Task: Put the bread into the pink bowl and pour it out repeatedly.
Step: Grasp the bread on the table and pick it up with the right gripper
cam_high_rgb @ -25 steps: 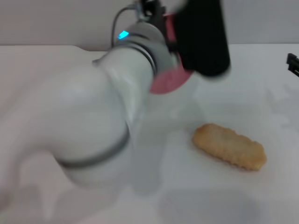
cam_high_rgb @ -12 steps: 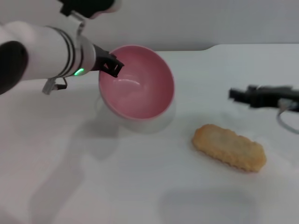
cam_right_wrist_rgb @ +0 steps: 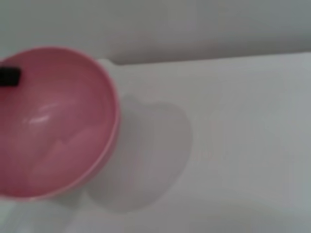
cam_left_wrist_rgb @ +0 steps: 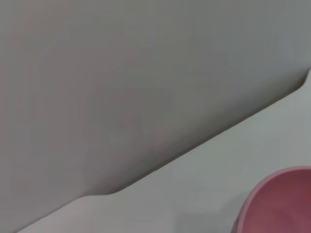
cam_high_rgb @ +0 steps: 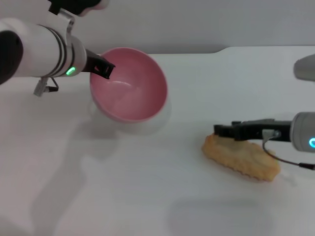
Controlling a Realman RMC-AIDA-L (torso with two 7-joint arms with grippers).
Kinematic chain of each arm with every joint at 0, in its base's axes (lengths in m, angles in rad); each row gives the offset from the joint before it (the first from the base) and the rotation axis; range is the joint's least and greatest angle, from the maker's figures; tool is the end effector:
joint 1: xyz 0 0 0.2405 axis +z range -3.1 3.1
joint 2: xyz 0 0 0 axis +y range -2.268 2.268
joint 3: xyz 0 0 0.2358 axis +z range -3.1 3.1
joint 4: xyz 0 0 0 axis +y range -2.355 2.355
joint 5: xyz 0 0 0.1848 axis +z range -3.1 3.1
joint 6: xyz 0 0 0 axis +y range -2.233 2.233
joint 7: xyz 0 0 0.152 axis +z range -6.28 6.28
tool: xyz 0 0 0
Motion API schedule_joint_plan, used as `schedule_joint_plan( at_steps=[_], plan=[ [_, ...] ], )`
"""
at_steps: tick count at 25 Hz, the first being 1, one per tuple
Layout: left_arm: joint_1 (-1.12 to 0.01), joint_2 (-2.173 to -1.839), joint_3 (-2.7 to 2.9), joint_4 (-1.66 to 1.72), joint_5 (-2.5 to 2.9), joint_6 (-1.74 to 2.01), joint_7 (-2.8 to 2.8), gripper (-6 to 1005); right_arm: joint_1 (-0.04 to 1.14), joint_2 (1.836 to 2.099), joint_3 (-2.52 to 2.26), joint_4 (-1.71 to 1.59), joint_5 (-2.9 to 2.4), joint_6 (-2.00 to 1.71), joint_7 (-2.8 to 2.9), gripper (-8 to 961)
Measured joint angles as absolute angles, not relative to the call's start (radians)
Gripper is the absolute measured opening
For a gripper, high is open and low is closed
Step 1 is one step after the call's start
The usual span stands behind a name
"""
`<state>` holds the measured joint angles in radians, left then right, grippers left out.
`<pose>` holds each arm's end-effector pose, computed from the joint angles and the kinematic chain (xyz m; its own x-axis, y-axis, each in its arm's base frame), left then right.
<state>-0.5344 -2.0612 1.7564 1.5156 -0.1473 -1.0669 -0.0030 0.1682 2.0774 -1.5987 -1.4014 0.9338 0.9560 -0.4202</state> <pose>-0.1395 0.3645 0.0031 0.8208 0.5587 0.1190 0.4194 -0.4480 -0.7895 0.2121 0.2929 -0.0250 0.5032 -0.7746 -0.3830 -0.8586 -0.3980 -0.3231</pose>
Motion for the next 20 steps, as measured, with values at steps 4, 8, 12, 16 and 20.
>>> schedule_joint_plan(
  at_steps=[4,8,12,16,20],
  plan=[
    [-0.548,-2.06,1.73,1.488,-0.147,-1.069,-0.004,118,0.167,2.077,-1.609,-1.38,0.955,0.958,-0.414,519],
    [-0.563,-2.061,1.726,1.466,-0.147,-1.064,0.002,118,0.174,2.075,-1.606,-1.342,0.953,0.955,-0.409,502],
    [-0.565,-2.062,1.728,1.464,-0.147,-1.064,0.002,119,0.198,2.074,-1.599,-1.297,0.949,0.951,-0.408,485],
    [-0.566,-2.061,1.732,1.463,-0.148,-1.065,0.004,120,0.22,2.074,-1.598,-1.266,0.949,0.949,-0.407,468],
    [-0.564,-2.061,1.732,1.465,-0.148,-1.067,0.004,120,0.25,2.074,-1.598,-1.219,0.947,0.941,-0.407,452]
  ],
)
